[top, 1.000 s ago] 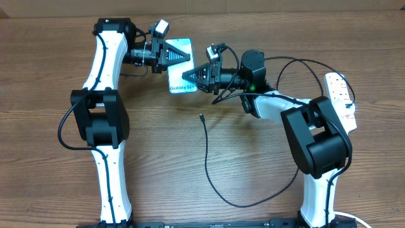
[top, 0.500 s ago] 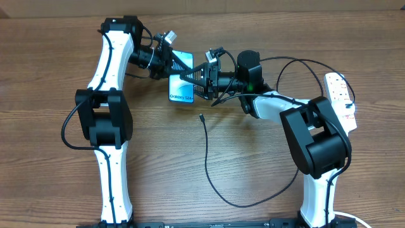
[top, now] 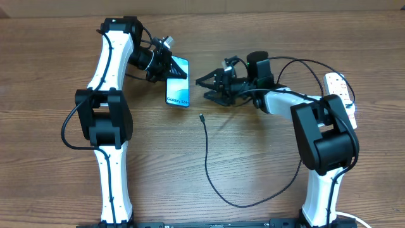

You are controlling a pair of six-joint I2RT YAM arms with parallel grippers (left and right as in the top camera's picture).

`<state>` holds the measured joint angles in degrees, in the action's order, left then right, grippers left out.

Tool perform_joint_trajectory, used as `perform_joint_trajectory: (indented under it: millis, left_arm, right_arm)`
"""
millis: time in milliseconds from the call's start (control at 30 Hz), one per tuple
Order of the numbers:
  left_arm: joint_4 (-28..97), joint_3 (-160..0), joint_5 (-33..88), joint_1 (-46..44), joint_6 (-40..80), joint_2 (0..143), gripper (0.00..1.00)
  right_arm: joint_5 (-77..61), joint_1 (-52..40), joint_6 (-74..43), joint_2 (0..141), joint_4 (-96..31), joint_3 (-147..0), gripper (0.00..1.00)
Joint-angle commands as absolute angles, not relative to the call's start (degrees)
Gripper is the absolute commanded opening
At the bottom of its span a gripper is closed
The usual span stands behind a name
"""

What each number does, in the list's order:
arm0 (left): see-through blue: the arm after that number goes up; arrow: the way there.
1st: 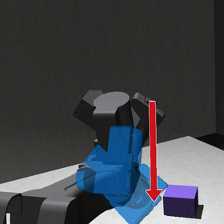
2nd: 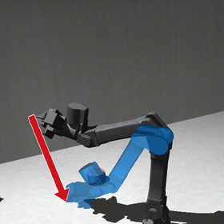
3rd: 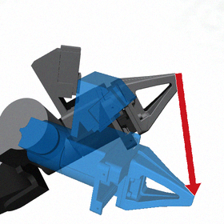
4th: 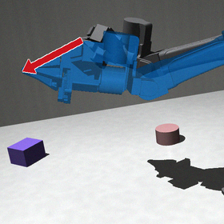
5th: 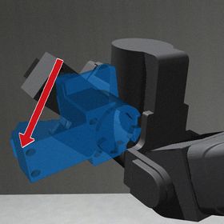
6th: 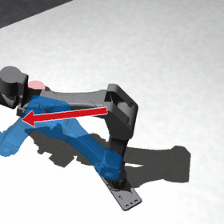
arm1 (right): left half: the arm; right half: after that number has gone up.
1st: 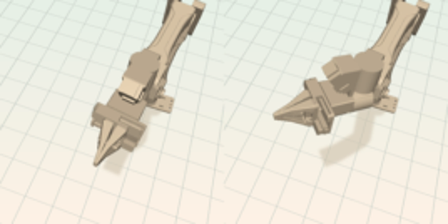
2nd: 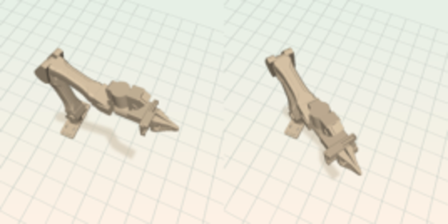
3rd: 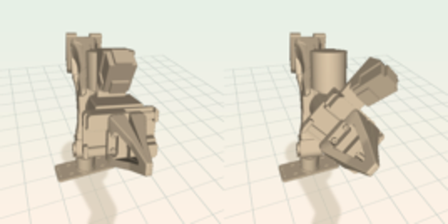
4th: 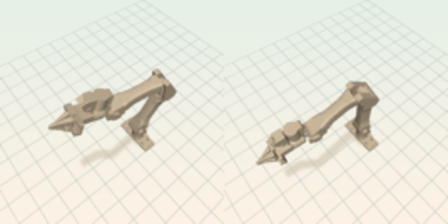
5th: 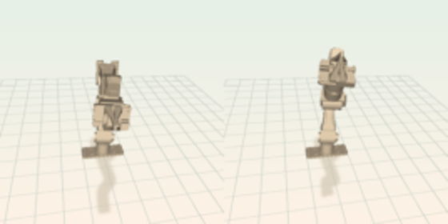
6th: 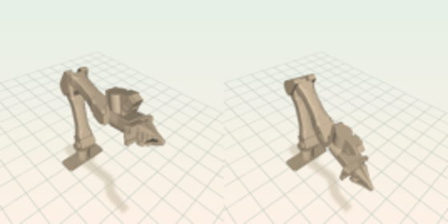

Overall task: Plug charger to phone and switch on socket
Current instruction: 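Release the phone with the right gripper and pull it back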

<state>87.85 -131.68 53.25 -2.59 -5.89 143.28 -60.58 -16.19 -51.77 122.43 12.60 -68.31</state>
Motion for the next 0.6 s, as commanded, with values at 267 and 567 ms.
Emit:
perform_joint_trajectory:
  millis: [267,567]
  left_arm:
    - [87.3,-132.9,50.4,-2.2,-6.0,142.0,0.04]
    - [87.7,-132.9,51.5,-5.3,-6.2,142.0,0.04]
  right_arm:
    - [-50.3,-12.7,-40.2,122.5,-0.6,-68.6,0.82]
    - [-49.1,-12.7,-40.0,121.8,-2.2,-68.6,0.68]
